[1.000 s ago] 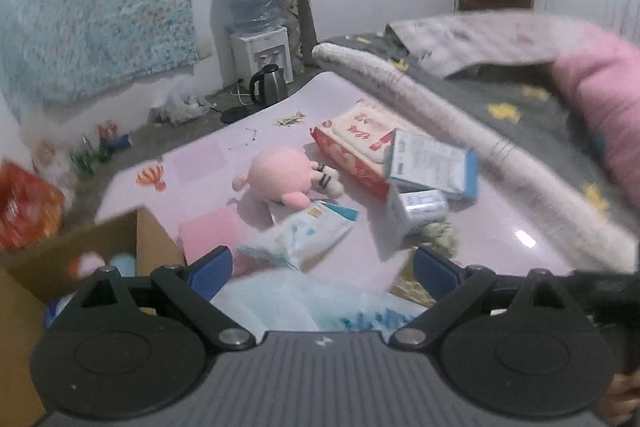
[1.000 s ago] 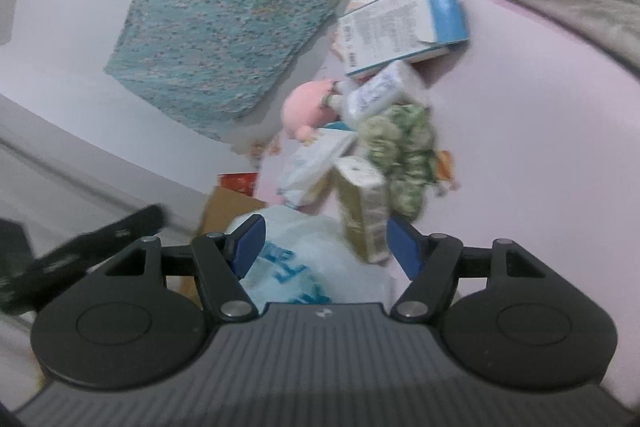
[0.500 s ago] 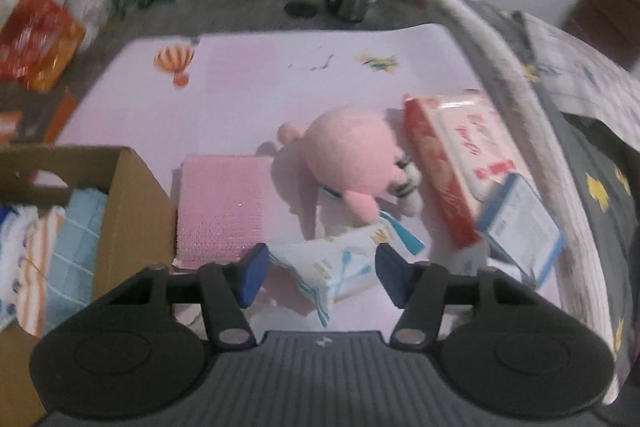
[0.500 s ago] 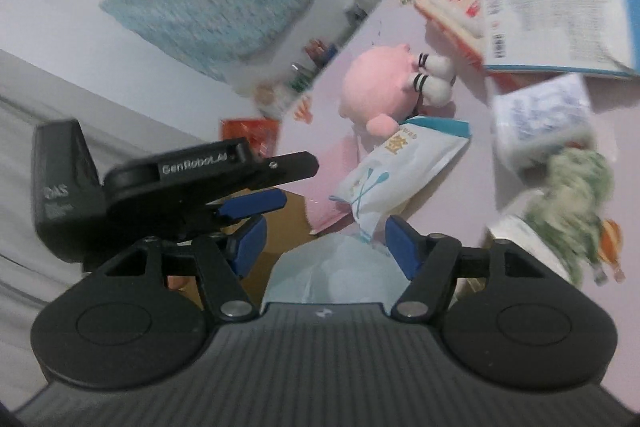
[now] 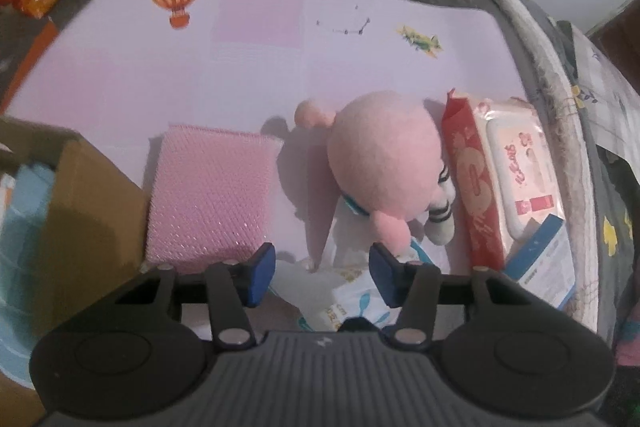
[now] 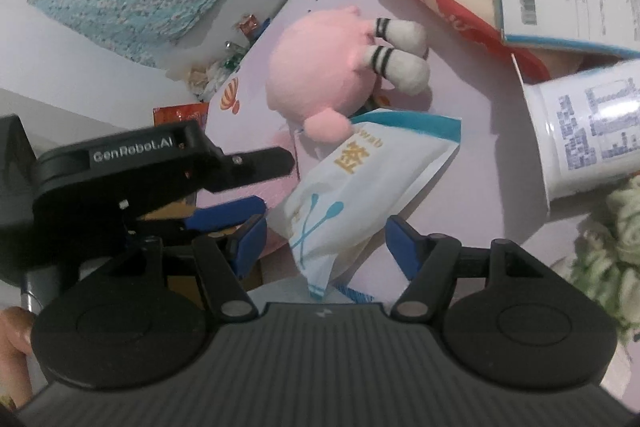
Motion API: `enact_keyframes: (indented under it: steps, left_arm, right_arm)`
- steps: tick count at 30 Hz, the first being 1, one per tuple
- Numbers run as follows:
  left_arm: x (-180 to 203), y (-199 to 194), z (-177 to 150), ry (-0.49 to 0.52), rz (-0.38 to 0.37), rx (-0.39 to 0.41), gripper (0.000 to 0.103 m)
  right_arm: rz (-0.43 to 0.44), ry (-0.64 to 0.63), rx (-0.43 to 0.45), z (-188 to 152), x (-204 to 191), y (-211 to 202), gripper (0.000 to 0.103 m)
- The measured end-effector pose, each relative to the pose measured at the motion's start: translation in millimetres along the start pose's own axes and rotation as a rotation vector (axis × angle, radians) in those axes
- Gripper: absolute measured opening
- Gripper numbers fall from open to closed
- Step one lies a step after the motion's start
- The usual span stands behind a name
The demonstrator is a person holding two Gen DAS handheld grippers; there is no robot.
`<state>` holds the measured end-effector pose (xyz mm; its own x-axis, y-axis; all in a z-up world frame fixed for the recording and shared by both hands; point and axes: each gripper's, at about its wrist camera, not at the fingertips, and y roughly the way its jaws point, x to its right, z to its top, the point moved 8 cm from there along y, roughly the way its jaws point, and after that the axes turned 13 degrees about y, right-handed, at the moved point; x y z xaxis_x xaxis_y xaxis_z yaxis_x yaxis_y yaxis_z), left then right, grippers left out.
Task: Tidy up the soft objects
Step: 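Grasp the white wipes pack with the left tool and lift it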
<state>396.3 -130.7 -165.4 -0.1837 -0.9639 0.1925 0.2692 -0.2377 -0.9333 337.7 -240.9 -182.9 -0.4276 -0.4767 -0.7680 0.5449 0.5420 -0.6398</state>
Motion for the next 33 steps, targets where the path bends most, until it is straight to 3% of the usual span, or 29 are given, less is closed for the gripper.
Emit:
enact_keyframes:
  steps: [4, 8, 13, 22, 33]
  left_arm:
    - [0, 10, -3, -0.03, -0.025, -0.031, 0.048]
    - [5, 11, -5, -0.034, -0.054, -0.051, 0.045]
    - [16, 0, -13, 0.001, -0.066, -0.048, 0.045]
    - [32, -46, -28, 0.052, -0.108, 0.03, 0.045]
    - [35, -138, -51, 0.095, -0.165, 0.208, 0.046]
  right_arm:
    - [0.033, 0.056, -0.01, 3, 10, 11, 0.063]
    - [0.049, 0.092, -0.009, 3, 17, 17, 0.041]
    - [0.089, 0.053, 0.03, 3, 11, 8, 0.035]
    - [0.143, -0.036, 0.104, -9, -14, -39, 0.029]
    - [0.211, -0.254, 0.201, -49, -76, -117, 0.025]
